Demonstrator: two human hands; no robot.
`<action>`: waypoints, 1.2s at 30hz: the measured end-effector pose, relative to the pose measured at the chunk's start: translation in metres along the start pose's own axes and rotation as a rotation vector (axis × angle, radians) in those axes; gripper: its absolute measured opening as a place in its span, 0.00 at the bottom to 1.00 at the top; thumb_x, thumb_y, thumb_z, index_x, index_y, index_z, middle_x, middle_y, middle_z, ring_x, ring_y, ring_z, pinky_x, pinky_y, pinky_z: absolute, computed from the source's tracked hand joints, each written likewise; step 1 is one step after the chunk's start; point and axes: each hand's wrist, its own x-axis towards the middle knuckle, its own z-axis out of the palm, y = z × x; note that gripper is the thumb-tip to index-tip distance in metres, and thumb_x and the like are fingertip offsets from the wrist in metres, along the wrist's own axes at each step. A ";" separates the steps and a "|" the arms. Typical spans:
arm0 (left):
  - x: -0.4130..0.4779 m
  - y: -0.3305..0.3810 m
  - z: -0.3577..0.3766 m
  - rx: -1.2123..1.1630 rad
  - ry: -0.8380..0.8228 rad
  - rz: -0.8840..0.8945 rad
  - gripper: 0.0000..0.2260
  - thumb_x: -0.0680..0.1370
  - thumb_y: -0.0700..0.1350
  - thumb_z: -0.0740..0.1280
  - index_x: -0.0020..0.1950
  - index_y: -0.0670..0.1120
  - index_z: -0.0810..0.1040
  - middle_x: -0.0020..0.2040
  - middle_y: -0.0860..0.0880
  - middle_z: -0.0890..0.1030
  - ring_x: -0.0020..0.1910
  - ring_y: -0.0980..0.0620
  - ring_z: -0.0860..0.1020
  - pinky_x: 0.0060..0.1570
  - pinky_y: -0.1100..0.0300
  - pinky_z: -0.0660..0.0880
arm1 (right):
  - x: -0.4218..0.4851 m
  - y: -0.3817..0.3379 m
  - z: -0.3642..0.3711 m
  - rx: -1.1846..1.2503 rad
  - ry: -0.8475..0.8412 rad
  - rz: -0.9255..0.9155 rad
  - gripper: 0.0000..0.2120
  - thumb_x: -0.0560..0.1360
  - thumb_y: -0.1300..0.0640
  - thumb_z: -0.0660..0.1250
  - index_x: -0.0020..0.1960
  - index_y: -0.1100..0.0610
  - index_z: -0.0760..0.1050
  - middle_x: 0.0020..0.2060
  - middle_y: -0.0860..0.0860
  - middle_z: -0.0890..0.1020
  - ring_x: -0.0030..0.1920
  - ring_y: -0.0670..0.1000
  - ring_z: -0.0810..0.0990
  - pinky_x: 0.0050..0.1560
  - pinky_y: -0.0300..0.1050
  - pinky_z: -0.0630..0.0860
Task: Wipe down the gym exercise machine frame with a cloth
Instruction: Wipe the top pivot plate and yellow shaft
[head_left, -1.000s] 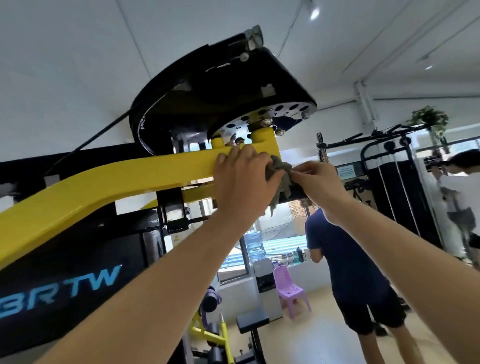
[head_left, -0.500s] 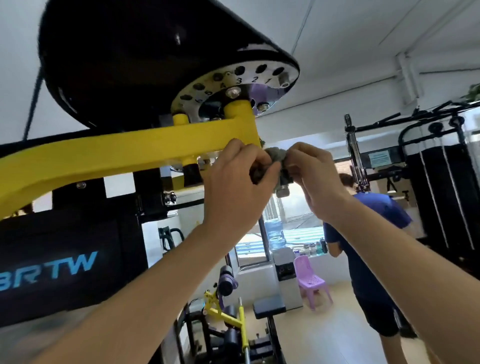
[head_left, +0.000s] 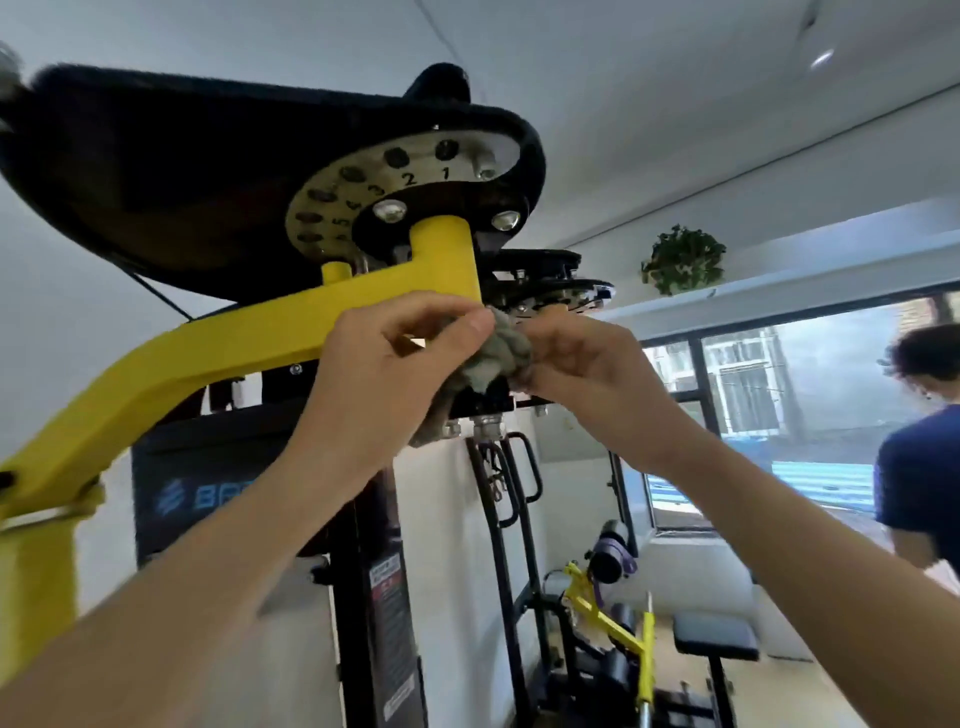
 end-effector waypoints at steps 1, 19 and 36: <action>0.002 0.005 0.001 -0.003 -0.028 -0.042 0.07 0.79 0.50 0.70 0.48 0.51 0.87 0.40 0.47 0.86 0.37 0.29 0.78 0.29 0.37 0.74 | 0.001 0.002 -0.003 0.004 -0.014 -0.011 0.09 0.74 0.73 0.70 0.54 0.69 0.79 0.44 0.63 0.82 0.44 0.57 0.82 0.51 0.50 0.82; 0.012 0.025 -0.018 0.515 -0.483 0.298 0.06 0.71 0.40 0.79 0.46 0.46 0.87 0.50 0.51 0.81 0.52 0.48 0.81 0.48 0.61 0.79 | 0.001 0.048 -0.020 0.293 -0.217 0.004 0.12 0.71 0.61 0.74 0.50 0.67 0.81 0.45 0.58 0.85 0.47 0.57 0.85 0.51 0.49 0.82; 0.058 -0.009 -0.019 0.948 0.070 0.790 0.07 0.78 0.40 0.74 0.54 0.42 0.86 0.53 0.45 0.84 0.52 0.50 0.82 0.52 0.56 0.80 | 0.081 0.048 0.012 0.185 0.278 -0.221 0.07 0.74 0.67 0.74 0.47 0.56 0.81 0.40 0.50 0.83 0.40 0.45 0.82 0.45 0.38 0.80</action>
